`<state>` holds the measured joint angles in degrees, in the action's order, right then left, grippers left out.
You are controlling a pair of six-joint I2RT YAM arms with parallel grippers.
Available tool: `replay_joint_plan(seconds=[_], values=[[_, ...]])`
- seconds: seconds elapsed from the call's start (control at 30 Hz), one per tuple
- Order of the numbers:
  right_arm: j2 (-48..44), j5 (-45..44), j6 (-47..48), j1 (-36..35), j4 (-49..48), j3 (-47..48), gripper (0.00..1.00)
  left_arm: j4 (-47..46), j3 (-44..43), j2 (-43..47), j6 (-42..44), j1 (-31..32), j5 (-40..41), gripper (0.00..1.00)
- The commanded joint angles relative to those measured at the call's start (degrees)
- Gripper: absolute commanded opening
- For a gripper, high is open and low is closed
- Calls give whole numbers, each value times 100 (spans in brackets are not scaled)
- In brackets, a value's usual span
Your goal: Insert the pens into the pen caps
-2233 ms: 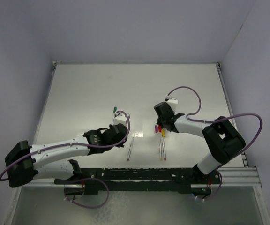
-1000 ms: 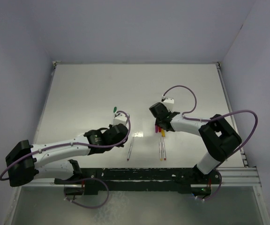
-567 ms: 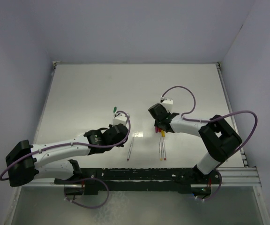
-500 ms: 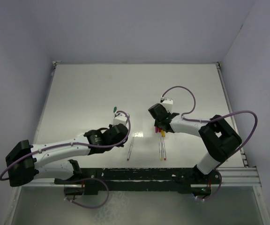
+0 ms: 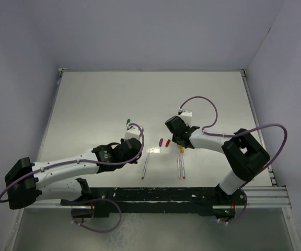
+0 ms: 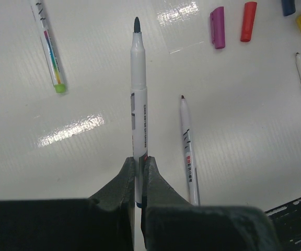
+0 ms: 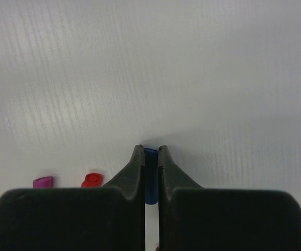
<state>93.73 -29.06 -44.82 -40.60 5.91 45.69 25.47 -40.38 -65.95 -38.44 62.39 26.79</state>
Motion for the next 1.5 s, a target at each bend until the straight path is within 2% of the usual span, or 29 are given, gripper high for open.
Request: replay_joint_plan(seconds=[0.0, 0.27, 0.57, 0.8, 0.9, 1.07, 1.47], values=[[464, 662, -53, -51, 1327, -461, 0, -31, -25, 219, -102, 19, 160, 0], [93, 8, 128, -49, 1562, -141, 0, -16, 19, 216, -89, 18, 169, 0], [-1334, -353, 930, -53, 1016, 96, 0, -384, 179, 201, 20, 19, 155, 0], [-2178, -159, 1599, -51, -107, -96, 0, -1124, 265, 130, 420, 19, -87, 0], [-2529, 142, 1771, -53, -587, -326, 0, -1784, 430, 180, 657, 19, -409, 0], [-3207, 776, 2087, -50, -2054, -965, 0, -3031, 792, 335, 815, 19, -1180, 0], [-3640, 1541, 2072, -50, -4329, -1664, 0, -4988, 1196, 206, 366, 19, -2349, 0]])
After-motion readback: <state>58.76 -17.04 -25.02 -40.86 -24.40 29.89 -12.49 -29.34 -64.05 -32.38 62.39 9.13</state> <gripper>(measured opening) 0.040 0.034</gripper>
